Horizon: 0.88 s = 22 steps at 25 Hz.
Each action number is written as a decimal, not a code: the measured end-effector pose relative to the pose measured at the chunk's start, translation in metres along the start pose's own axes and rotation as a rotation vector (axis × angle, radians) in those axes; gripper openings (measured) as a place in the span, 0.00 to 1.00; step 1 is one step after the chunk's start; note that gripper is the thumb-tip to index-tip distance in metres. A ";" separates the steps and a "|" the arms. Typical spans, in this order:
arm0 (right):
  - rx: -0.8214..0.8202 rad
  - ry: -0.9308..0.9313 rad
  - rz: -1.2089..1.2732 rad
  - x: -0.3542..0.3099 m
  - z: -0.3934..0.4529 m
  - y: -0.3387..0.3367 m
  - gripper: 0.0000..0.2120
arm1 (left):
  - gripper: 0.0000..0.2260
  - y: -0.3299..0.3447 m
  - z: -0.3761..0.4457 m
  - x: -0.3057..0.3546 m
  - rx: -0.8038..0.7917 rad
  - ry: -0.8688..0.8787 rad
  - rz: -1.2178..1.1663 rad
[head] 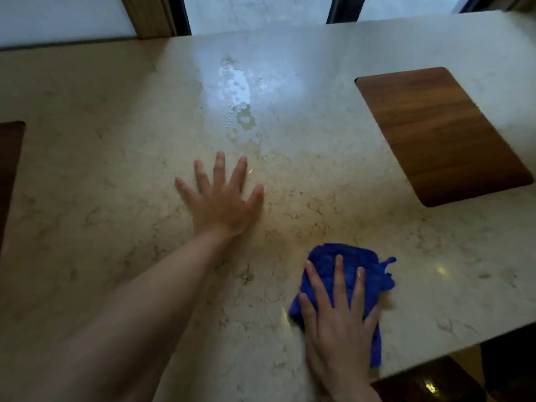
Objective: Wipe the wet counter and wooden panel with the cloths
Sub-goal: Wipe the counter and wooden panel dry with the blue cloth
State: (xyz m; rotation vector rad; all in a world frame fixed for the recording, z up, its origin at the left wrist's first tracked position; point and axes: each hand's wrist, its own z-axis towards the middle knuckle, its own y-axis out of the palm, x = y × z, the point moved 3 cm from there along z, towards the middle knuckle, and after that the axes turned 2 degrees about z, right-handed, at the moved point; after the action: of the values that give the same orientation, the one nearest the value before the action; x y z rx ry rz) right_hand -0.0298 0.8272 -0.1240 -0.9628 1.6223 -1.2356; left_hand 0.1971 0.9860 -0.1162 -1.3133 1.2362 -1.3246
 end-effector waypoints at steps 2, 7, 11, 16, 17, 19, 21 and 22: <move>0.025 -0.039 0.052 -0.019 0.062 -0.007 0.26 | 0.30 0.001 0.001 -0.002 0.038 -0.014 -0.030; 0.082 -0.124 0.037 -0.077 0.235 -0.024 0.25 | 0.28 0.001 -0.002 -0.001 0.070 -0.017 0.009; -0.002 -0.092 0.065 -0.128 0.386 -0.044 0.24 | 0.28 -0.004 -0.006 0.003 0.079 -0.004 0.058; -0.039 -0.090 0.101 -0.195 0.559 -0.066 0.24 | 0.30 0.000 0.000 0.002 0.196 0.014 0.081; -0.046 -0.106 0.099 -0.209 0.579 -0.065 0.24 | 0.30 0.001 0.001 0.001 0.214 0.013 0.091; -0.049 -0.137 0.080 -0.227 0.597 -0.065 0.25 | 0.31 0.002 0.001 0.002 0.206 0.006 0.090; -0.036 -0.175 0.060 -0.232 0.599 -0.067 0.25 | 0.31 -0.001 0.001 0.003 0.164 -0.005 0.063; -0.047 -0.212 0.067 -0.233 0.595 -0.066 0.25 | 0.31 -0.002 0.000 0.003 0.130 -0.013 0.053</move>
State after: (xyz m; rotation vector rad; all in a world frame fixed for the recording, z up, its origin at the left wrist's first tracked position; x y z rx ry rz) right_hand 0.6123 0.8426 -0.1033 -1.0245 1.5095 -1.0182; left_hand 0.1968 0.9832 -0.1138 -1.1883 1.1481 -1.3340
